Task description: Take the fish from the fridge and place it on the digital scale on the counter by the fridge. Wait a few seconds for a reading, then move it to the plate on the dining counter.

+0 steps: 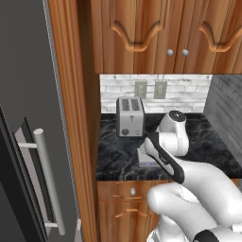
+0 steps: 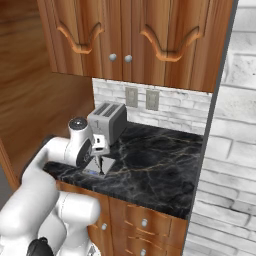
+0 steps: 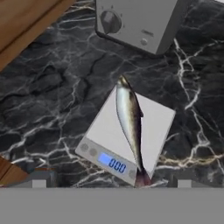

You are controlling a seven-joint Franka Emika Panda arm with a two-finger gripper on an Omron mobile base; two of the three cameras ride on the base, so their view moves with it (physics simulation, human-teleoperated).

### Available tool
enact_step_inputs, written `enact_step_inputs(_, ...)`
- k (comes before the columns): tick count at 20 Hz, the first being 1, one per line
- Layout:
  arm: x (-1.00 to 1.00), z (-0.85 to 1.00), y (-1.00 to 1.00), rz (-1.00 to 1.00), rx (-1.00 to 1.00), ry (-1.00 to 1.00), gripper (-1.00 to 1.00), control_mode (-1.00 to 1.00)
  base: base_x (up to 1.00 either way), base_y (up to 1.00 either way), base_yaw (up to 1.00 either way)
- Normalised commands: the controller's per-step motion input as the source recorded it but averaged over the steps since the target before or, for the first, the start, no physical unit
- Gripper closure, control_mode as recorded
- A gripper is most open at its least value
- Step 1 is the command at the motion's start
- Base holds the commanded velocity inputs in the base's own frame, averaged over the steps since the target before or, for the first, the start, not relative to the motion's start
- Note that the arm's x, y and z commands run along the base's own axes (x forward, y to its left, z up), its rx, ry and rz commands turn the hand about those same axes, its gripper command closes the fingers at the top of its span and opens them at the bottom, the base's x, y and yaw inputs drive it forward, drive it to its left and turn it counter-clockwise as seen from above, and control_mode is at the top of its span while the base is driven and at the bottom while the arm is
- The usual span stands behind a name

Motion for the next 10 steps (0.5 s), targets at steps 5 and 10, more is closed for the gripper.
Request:
enact_step_inputs(5, 0.67, -0.39, 0.00, 0.00, 0.01, 0.05, -1.00, -1.00, 0.00, 0.00, 0.00)
enact_step_inputs(10, 0.81, -0.33, 0.00, 0.00, 0.04, 0.14, -1.00, -1.00, 0.00, 0.00, 0.00)
